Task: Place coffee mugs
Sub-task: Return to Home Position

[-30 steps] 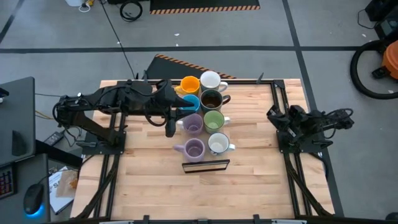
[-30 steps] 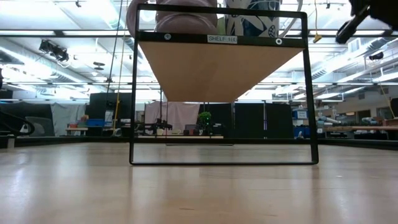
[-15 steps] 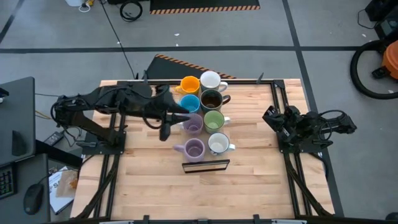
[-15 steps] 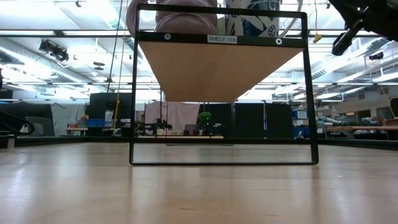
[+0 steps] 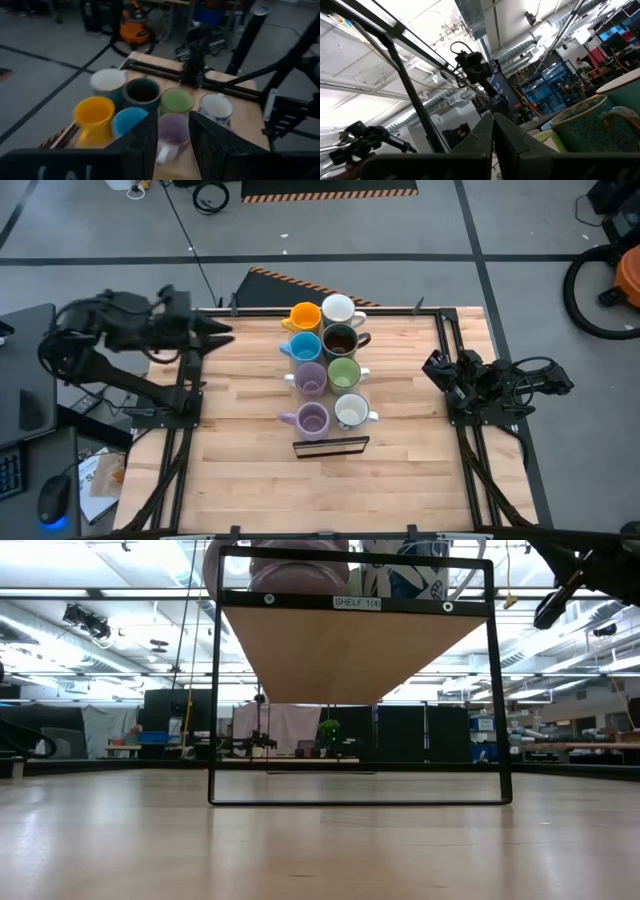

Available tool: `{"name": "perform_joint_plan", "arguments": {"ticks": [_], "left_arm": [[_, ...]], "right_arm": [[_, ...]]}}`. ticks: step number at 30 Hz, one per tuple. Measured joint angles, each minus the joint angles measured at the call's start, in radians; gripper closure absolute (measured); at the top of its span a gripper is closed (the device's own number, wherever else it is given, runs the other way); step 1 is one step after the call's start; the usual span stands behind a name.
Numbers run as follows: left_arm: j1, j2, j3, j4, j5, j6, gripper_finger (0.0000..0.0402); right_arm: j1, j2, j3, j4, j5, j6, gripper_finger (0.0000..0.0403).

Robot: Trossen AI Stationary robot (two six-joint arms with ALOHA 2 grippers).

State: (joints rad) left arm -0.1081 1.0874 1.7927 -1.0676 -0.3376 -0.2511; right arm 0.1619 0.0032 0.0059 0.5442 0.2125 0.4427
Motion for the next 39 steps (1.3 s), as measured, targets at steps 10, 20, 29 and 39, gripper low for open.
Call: {"name": "perform_joint_plan", "arguments": {"ticks": [10,20,29,39], "left_arm": [[-0.014,-0.101,-0.001,-0.072,-0.051,0.023,0.0286],[-0.014,-0.441,-0.507,0.371,-0.014,0.001,0.0286],[-0.014,-0.732,-1.086,0.996,0.021,-0.003,0.0286],[-0.013,-0.901,-1.378,1.269,-0.036,-0.027,0.0286]], "right_arm": [[0.000,0.000,0.000,0.000,0.001,0.000,0.0382],[0.000,0.000,0.000,0.000,0.002,0.000,0.0382],[0.000,0.000,0.000,0.000,0.002,0.000,0.0383],[0.000,0.000,0.000,0.000,0.002,0.000,0.0382]]}}
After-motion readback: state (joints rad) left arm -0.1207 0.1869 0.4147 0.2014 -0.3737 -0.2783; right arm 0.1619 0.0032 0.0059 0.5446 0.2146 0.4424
